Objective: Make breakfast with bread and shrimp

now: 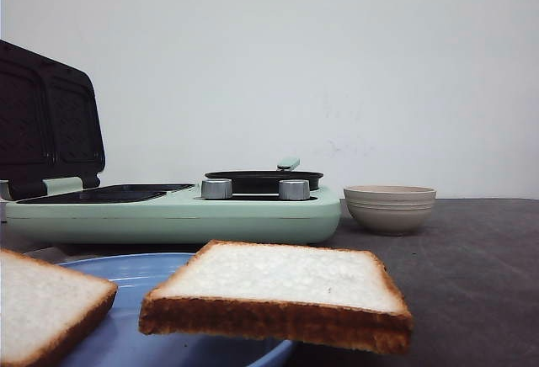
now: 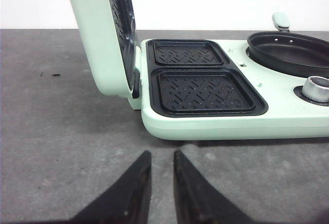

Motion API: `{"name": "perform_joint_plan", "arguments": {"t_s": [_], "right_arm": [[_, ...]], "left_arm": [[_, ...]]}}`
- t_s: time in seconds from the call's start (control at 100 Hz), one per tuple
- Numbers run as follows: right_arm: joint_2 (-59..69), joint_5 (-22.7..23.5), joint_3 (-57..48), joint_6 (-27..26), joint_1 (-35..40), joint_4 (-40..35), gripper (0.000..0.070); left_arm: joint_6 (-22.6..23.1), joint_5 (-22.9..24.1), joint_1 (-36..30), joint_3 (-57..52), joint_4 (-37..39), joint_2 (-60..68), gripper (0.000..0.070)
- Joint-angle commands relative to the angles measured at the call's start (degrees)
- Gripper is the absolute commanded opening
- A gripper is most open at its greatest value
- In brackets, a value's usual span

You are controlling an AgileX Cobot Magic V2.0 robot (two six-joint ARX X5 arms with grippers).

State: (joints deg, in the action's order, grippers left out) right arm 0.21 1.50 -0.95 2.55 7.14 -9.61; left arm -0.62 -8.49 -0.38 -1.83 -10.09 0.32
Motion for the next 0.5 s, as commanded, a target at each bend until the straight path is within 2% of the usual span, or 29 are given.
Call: {"name": "perform_joint_plan", "arguments": {"t_s": [0.0,0.49], "right_arm": [[0.0,0.04,0.24,-0.98,0.24,0.83,0.0],[0.0,0.11,0.24,-6.45,0.22,0.81,0.0]], "left_arm": [[-0.07,-0.15,0.0,0.94,-0.35,-0.07,0.0],[-0.46,-0.15,0.0,0.92,-0.33,-0.07,0.0]]}}
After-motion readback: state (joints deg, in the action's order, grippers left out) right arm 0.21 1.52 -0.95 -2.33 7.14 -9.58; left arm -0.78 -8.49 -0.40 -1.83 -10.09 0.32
